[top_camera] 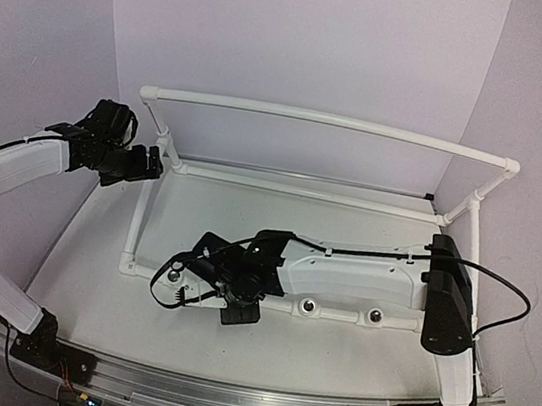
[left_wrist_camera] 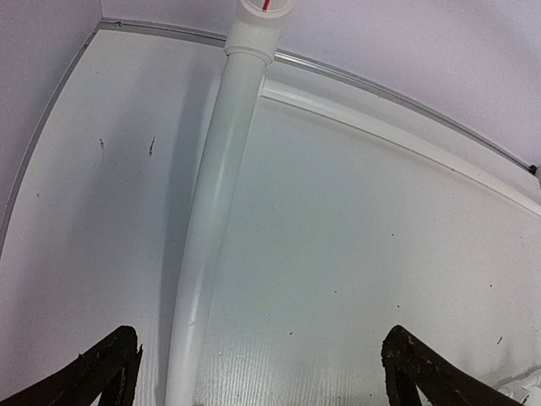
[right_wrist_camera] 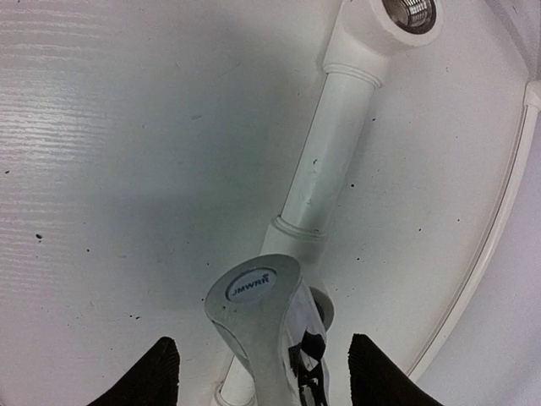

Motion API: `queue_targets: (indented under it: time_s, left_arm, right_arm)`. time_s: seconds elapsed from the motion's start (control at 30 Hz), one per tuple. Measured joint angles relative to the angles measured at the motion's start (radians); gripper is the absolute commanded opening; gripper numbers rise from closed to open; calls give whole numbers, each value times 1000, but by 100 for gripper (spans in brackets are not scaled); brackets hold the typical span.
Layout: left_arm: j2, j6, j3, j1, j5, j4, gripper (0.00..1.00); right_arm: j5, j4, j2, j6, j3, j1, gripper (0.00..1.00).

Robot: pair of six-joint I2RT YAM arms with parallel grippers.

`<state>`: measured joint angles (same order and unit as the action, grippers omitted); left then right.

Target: Install the water faucets

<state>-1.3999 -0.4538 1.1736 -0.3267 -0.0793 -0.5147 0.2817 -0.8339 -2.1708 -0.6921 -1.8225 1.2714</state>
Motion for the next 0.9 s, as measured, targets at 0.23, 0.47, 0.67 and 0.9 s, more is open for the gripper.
queue_targets:
  time_s: [0.23,0.47,0.67,0.9]
  left_arm:
    - [15,-1,-5,-4,8,2,100]
    - [19,-7,-11,-12,9,10,100]
    - [20,-13,-11,-15,8,10,100]
    - [32,-16,-11,-17,8,10,100]
  right_arm:
    - [9,9,-23,24,0,-26,52]
    - [7,11,-27,61,-1,-47,43]
    - [-6,15,-27,84,-1,-47,42]
    - [-21,21,-31,102,-1,-47,37]
